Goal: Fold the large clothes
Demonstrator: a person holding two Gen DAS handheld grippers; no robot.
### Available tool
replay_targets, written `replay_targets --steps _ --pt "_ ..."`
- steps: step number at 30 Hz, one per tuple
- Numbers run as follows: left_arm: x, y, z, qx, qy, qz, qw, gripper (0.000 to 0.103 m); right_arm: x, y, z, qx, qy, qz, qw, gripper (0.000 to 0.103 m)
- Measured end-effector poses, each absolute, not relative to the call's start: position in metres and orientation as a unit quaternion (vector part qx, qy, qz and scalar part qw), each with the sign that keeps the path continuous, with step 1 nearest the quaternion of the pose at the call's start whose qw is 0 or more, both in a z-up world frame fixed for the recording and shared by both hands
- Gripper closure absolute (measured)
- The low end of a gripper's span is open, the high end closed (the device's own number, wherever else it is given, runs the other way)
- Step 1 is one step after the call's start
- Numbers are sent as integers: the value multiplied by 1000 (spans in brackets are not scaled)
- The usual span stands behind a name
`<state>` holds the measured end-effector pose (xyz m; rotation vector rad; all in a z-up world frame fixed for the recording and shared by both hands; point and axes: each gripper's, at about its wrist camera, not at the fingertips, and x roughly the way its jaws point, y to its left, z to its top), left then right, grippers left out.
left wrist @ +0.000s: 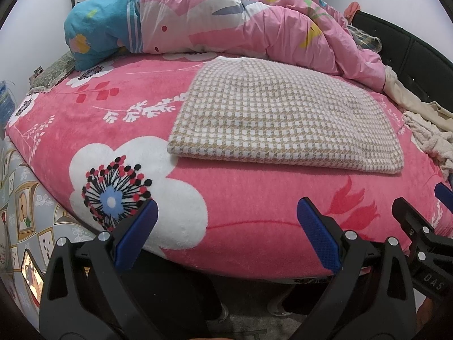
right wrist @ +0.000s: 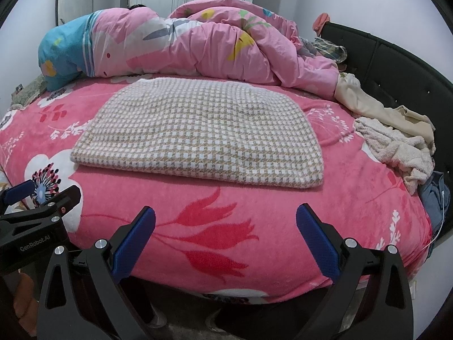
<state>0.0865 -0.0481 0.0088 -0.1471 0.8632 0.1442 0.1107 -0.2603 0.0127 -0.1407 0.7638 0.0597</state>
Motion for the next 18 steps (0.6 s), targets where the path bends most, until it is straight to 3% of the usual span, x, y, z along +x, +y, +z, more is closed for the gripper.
replay_targets --steps 18 --pt "87 -47 8 -70 418 69 903 8 111 -260 12 -70 373 29 925 6"
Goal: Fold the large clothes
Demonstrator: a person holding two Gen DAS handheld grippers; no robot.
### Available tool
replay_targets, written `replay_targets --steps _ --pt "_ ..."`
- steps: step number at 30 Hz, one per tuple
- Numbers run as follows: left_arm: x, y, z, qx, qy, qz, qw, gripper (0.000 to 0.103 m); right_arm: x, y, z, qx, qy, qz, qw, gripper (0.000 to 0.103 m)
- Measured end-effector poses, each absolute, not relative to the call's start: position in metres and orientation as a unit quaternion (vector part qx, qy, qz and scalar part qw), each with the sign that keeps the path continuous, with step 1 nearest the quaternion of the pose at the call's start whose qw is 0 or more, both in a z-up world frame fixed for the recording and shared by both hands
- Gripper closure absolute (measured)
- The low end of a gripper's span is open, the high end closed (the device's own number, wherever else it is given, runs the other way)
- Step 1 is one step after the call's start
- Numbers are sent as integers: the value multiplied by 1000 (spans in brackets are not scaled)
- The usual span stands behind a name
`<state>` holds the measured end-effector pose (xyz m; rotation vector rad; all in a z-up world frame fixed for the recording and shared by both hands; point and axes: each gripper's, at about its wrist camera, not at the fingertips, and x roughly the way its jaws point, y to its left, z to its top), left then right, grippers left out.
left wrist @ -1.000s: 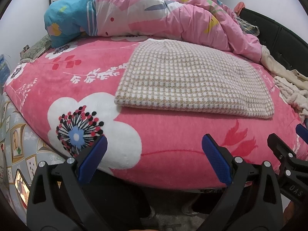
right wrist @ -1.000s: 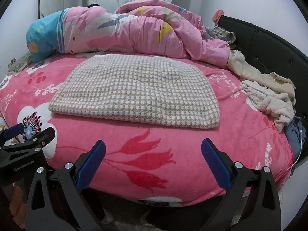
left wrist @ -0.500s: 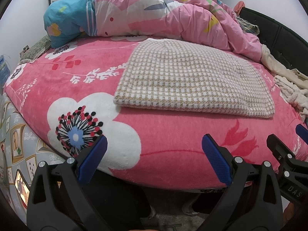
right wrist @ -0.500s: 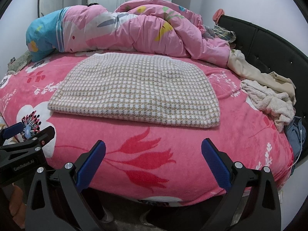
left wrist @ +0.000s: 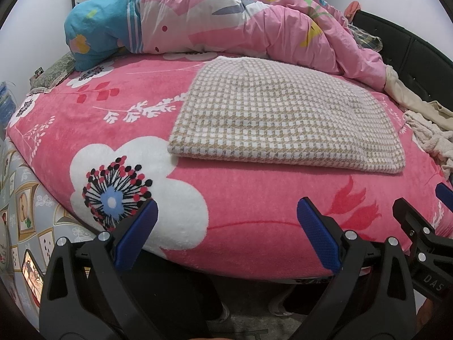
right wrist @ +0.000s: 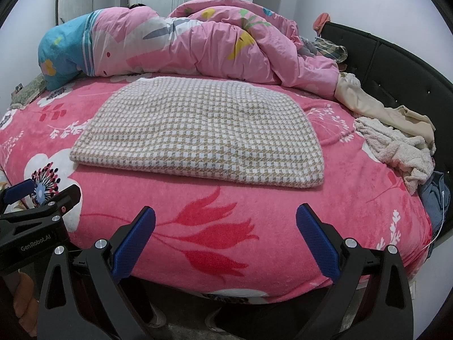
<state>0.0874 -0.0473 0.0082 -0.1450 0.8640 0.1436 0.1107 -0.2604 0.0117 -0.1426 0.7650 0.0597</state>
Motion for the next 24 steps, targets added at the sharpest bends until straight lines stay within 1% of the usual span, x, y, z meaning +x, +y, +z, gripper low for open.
replay_targets --steps 24 --pt "87 -47 8 -70 418 69 903 8 110 -260 11 -72 373 31 925 6"
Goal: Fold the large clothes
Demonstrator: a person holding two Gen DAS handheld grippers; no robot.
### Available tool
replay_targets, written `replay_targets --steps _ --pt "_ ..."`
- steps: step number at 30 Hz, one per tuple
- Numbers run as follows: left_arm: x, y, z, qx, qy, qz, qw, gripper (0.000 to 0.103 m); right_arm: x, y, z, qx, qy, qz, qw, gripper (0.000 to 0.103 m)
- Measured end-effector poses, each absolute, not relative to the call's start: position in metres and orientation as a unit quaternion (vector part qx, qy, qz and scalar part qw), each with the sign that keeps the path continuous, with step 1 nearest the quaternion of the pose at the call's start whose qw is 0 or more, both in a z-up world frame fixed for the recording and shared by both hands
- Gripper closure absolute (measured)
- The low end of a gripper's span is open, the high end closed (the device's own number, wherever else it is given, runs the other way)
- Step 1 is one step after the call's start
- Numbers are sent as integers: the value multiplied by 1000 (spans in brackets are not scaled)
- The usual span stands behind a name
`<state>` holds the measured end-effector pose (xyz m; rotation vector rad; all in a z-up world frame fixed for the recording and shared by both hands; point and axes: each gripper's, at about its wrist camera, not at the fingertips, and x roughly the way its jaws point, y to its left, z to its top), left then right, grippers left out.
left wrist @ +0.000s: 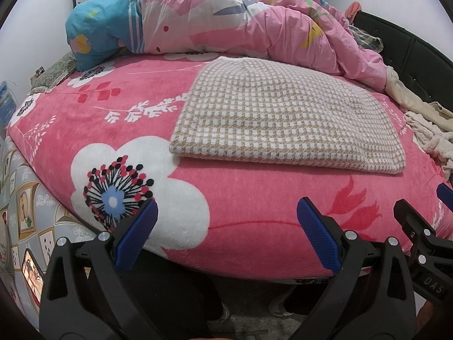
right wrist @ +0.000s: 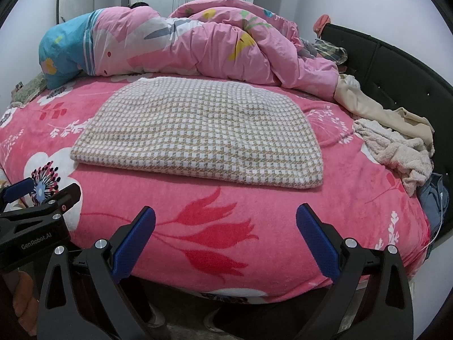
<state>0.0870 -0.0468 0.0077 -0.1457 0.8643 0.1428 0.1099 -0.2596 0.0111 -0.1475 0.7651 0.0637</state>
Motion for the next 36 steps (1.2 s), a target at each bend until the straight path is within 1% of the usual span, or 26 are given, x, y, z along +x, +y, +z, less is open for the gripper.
replay_targets --steps 36 --pt "87 -44 8 -71 418 69 903 8 109 -257 15 -84 370 38 924 6"
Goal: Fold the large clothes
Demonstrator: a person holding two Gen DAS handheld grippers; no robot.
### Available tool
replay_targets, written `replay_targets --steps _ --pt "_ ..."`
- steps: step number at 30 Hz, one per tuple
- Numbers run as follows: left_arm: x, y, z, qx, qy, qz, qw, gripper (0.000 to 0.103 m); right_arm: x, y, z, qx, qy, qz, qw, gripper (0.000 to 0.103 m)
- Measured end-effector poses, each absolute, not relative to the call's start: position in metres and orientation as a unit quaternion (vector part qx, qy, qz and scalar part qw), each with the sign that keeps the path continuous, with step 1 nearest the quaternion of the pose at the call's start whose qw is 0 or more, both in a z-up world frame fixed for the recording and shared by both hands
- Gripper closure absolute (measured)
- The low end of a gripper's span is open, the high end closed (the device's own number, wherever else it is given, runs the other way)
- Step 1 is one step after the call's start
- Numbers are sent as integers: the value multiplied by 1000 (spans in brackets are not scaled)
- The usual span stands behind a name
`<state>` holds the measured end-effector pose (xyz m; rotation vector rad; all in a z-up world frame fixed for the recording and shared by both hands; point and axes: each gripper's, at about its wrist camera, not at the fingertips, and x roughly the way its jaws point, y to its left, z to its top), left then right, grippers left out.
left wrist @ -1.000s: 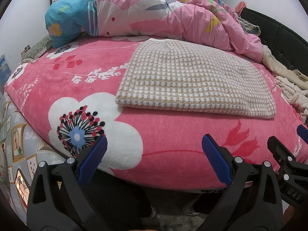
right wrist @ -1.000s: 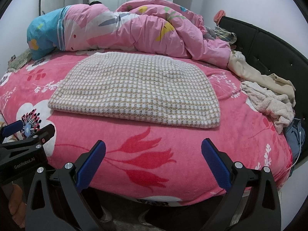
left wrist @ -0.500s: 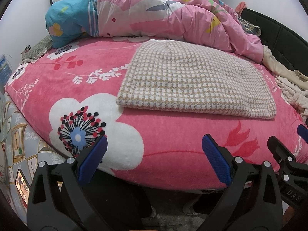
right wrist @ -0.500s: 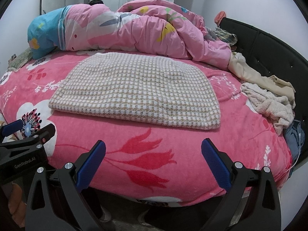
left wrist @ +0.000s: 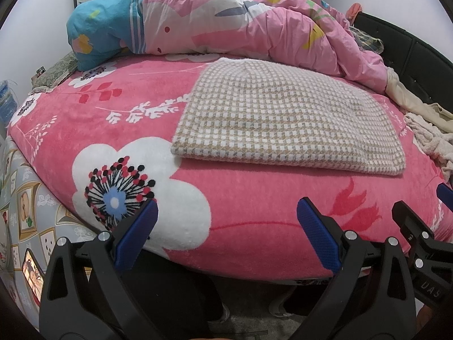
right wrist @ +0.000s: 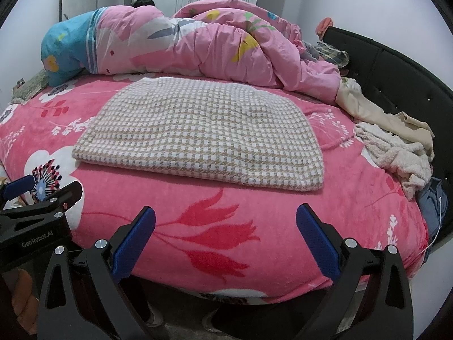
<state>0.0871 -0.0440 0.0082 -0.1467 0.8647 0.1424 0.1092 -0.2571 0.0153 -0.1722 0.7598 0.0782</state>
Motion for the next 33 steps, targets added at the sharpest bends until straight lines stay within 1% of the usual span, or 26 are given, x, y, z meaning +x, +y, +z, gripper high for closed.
replay_targets --steps 33 --pt "86 -42 7 -73 419 71 902 8 108 -259 12 -85 371 38 924 6"
